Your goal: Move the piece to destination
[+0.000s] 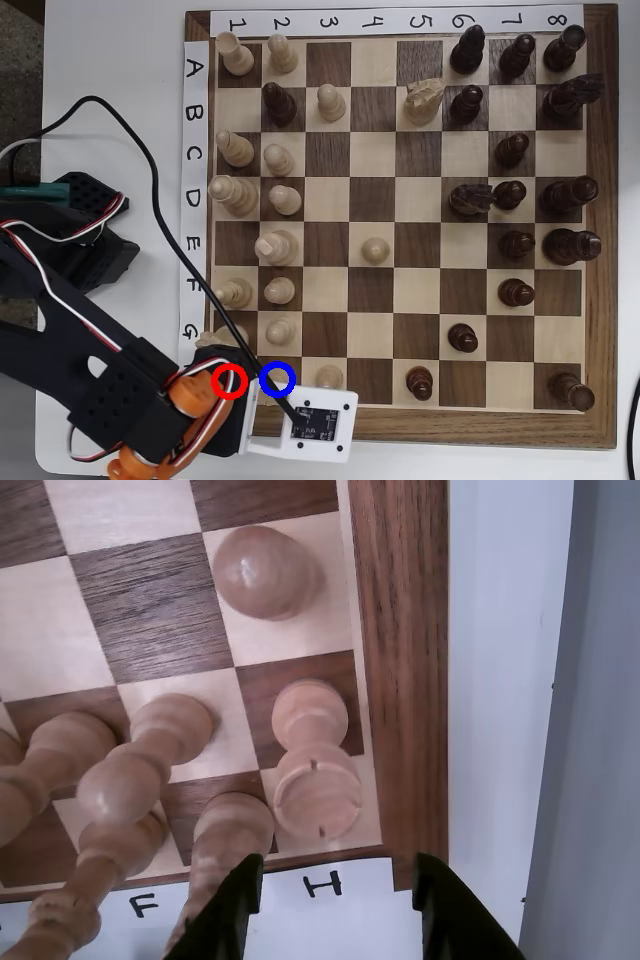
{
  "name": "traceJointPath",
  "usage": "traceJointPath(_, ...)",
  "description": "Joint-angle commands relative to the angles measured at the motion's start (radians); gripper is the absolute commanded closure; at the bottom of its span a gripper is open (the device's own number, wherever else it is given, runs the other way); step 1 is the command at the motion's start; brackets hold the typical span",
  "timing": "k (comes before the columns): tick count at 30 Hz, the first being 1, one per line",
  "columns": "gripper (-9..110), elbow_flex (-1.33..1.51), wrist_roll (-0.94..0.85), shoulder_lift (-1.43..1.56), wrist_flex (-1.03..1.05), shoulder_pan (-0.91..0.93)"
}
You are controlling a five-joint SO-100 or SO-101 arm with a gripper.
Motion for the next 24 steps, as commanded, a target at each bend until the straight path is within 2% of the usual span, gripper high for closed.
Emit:
traceJointPath(1, 83, -0.048, -0.008, 0.074, 0.023, 0.002)
traceJointPath(18, 84, -0.110, -0.002, 0.288, 0.190, -0.066)
traceJointPath(24, 89, -0.187, -0.023, 0.371, 0.210, -0.067)
